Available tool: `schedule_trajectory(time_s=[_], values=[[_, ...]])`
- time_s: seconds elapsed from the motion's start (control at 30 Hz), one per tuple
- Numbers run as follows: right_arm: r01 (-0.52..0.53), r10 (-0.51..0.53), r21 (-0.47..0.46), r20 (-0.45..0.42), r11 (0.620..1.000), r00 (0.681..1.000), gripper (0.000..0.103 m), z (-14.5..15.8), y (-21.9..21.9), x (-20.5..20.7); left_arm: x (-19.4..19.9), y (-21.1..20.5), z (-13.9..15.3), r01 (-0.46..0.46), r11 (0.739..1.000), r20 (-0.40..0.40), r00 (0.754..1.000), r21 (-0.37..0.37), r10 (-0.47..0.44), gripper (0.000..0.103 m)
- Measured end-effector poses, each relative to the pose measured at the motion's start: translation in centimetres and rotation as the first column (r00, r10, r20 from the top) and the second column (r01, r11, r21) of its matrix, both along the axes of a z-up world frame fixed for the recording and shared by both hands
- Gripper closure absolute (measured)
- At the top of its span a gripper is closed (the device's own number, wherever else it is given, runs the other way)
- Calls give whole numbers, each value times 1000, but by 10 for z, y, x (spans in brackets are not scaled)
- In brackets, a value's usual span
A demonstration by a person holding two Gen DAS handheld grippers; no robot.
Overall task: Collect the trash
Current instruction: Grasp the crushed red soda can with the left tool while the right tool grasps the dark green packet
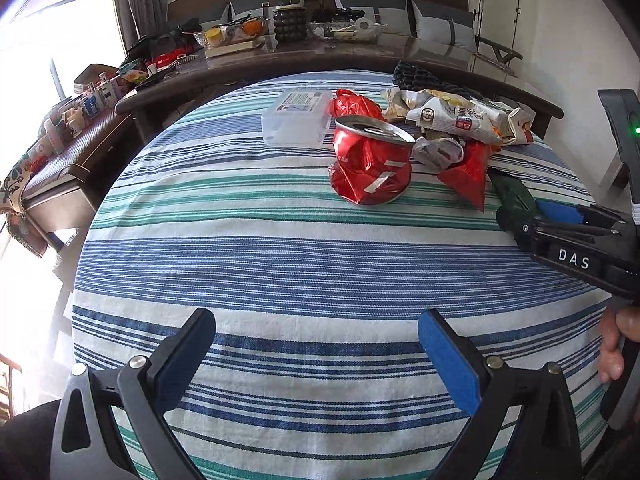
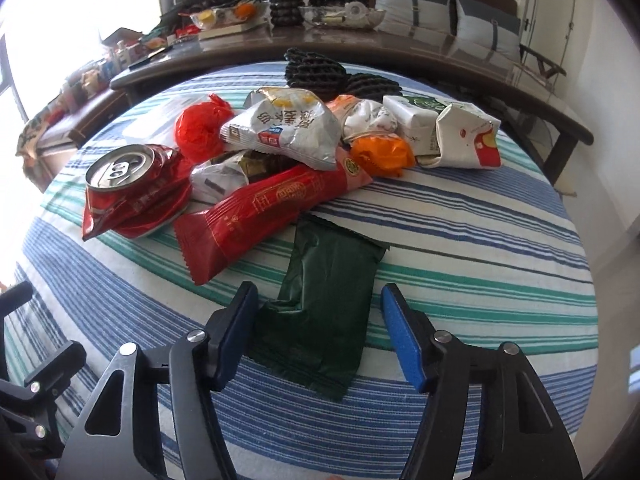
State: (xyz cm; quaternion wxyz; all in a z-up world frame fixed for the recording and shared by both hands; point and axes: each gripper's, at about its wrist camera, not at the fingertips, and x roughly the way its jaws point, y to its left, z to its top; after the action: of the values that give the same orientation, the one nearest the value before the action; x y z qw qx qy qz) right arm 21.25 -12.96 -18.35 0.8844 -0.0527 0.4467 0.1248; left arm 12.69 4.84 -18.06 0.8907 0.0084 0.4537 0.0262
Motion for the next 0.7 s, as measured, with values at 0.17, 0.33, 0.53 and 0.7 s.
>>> schedule_trajectory(time_s=[0.17, 0.33, 0.53, 0.7], values=[[-11, 10, -34, -14, 999, 1000, 49, 2, -32, -1, 4, -3, -7, 14, 1000, -23, 1000, -18, -14, 0], [3, -6, -53, -56, 999, 998, 47, 5, -72, -6, 17, 3, 1, 58, 995, -18, 998, -86, -60, 0], [17, -15, 27, -79, 999, 997, 25, 4, -93, -17, 62, -9, 39, 207, 978, 74, 976, -23, -205, 0], [-15, 19, 47, -75, 999, 997, 20, 13, -87, -17, 96, -21, 38, 310, 951, 27, 950, 17, -310, 12]])
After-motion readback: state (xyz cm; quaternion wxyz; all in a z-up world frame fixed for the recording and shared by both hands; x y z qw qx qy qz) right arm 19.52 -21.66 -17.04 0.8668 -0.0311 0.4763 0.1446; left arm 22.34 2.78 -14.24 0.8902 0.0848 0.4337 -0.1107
